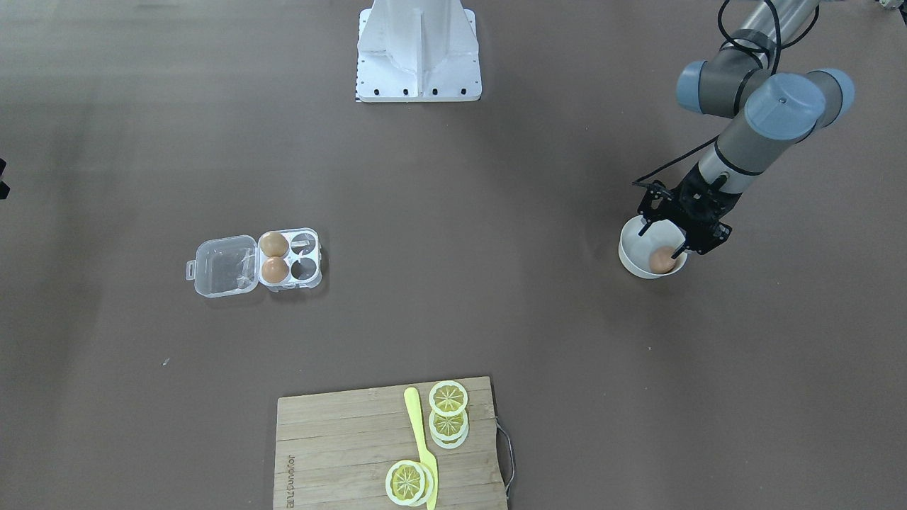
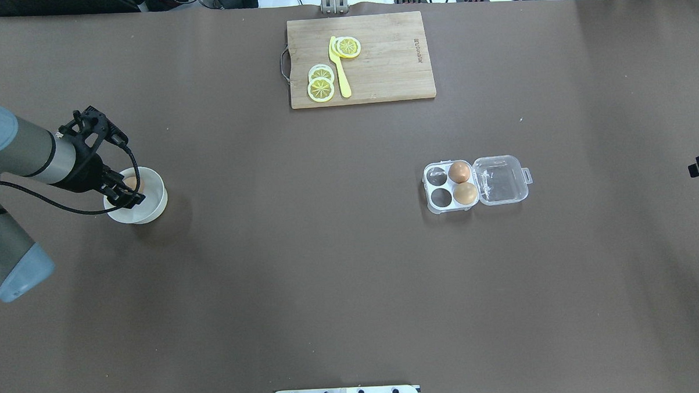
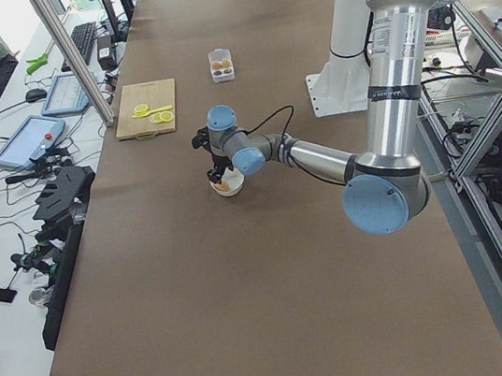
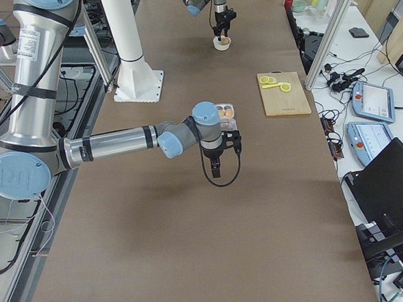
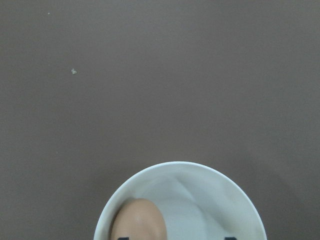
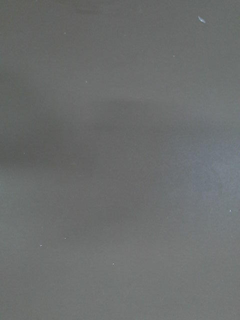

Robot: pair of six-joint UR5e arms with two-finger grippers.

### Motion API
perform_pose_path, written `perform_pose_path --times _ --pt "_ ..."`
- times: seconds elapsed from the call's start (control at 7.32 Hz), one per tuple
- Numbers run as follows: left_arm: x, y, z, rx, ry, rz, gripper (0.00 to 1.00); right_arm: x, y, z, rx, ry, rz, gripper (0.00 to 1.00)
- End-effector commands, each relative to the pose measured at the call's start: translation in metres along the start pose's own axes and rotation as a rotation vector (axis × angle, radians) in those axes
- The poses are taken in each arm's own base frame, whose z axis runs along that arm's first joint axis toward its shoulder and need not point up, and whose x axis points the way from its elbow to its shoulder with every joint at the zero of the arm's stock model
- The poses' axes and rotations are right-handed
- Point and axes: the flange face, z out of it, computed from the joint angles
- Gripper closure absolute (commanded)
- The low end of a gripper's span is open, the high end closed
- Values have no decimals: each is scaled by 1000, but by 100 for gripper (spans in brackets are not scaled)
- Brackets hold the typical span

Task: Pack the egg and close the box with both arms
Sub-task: 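Move the left gripper over the white bowl holding the brown egg, then lower the left gripper into the bowl and close on the brown egg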

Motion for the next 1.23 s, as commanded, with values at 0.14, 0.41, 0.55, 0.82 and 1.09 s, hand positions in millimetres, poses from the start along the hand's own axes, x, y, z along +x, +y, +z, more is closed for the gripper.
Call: perform_pose_path --times 0.14,0.41,0.55,0.82,1.09 --pt "-3 2 6 -13 -3 -4 28 -1 0 -1 3 0 -4 0" --pt "-5 -10 15 -15 -5 -4 28 0 0 -1 2 0 -3 1" --pt "-5 -12 17 -15 -3 -4 28 -2 0 -2 4 -1 -3 0" --pt "-6 -11 17 -15 -5 -1 29 -2 0 -3 5 -2 -4 1" --pt "-9 -5 17 -18 -7 19 30 -2 0 -3 5 -2 -2 1"
